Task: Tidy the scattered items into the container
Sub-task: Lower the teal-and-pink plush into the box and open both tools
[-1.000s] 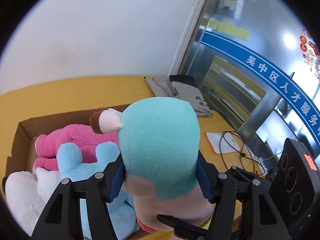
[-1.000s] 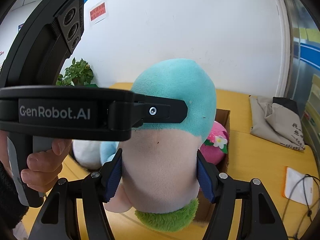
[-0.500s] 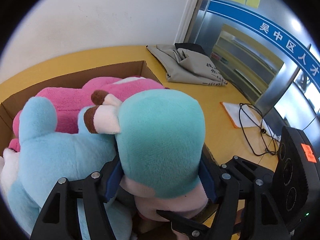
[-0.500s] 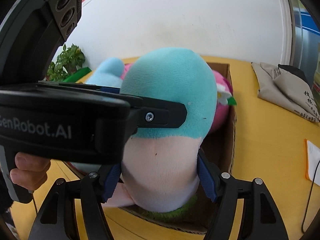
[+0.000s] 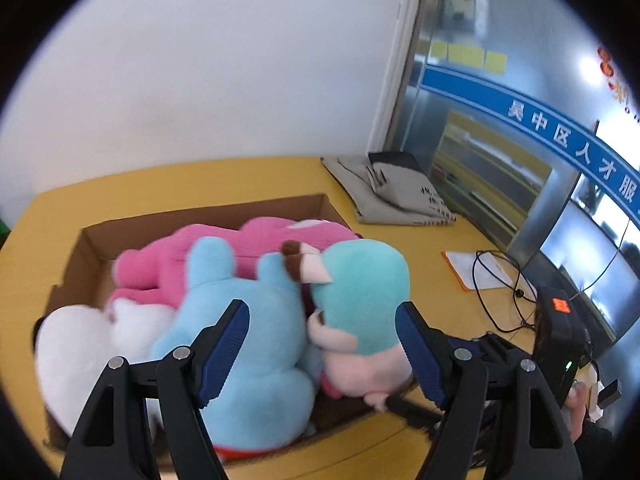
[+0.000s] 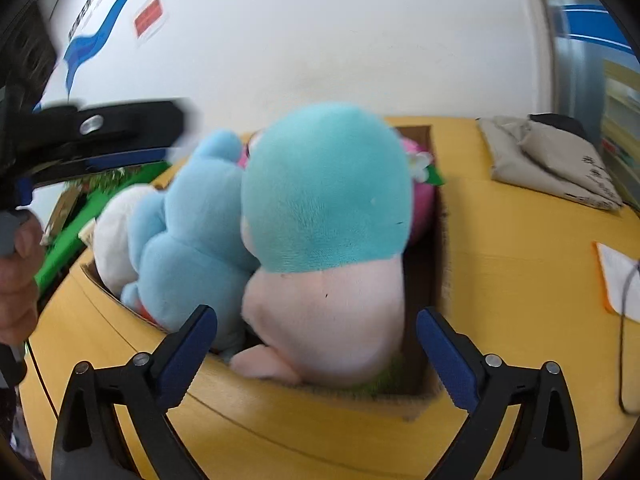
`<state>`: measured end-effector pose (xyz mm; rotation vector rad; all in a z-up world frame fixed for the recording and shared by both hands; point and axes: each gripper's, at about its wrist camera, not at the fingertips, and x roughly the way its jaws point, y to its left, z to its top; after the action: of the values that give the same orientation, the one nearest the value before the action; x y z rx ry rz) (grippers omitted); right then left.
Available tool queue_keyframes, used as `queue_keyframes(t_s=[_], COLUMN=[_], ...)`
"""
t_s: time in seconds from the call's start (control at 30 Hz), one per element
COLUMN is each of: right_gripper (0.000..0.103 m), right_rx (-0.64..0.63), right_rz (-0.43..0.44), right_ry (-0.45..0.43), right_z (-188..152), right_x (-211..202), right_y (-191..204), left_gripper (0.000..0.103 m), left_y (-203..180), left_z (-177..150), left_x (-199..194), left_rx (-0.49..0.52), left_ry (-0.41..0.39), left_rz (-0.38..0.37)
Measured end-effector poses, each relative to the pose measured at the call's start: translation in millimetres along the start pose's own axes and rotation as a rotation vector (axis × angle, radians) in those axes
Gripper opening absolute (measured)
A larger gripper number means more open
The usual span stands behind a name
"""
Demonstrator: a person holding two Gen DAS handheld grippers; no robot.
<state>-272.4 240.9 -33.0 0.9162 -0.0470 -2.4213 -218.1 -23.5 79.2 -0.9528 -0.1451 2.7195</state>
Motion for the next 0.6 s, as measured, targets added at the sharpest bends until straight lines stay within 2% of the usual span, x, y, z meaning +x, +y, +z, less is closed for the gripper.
queue_keyframes(t_s=[0.17, 0.33, 0.47, 0.6], right_gripper=[0.103, 0.103, 0.103, 0.103], right_rx=[-0.017, -0.095, -0.127, -0.097], right_rz=[-0.031, -0.084, -0.161, -0.181], right_ry=[-0.072, -0.106, -0.117, -0.1], right_z=[-4.0, -15.0, -23.1, -35.6], right_x=[-54.0, -106.8, -131.6, -138.2], right_y=[26.1, 79.1, 103.0, 108.8], left_gripper=[0.076, 0.078, 0.078, 0.078], left_y=[17.1, 24.4, 26.3, 26.7], left_z=[-25.4, -56.0, -82.8, -110.8], left_x=[-63.1, -116.1, -149.7, -166.6], left_rx=[-0.024, -0.016, -0.011, -0.041], left_ry=[-0.061, -0.075, -0.085, -0.085], left_rz=[0.068, 0.149, 0.197, 0.229])
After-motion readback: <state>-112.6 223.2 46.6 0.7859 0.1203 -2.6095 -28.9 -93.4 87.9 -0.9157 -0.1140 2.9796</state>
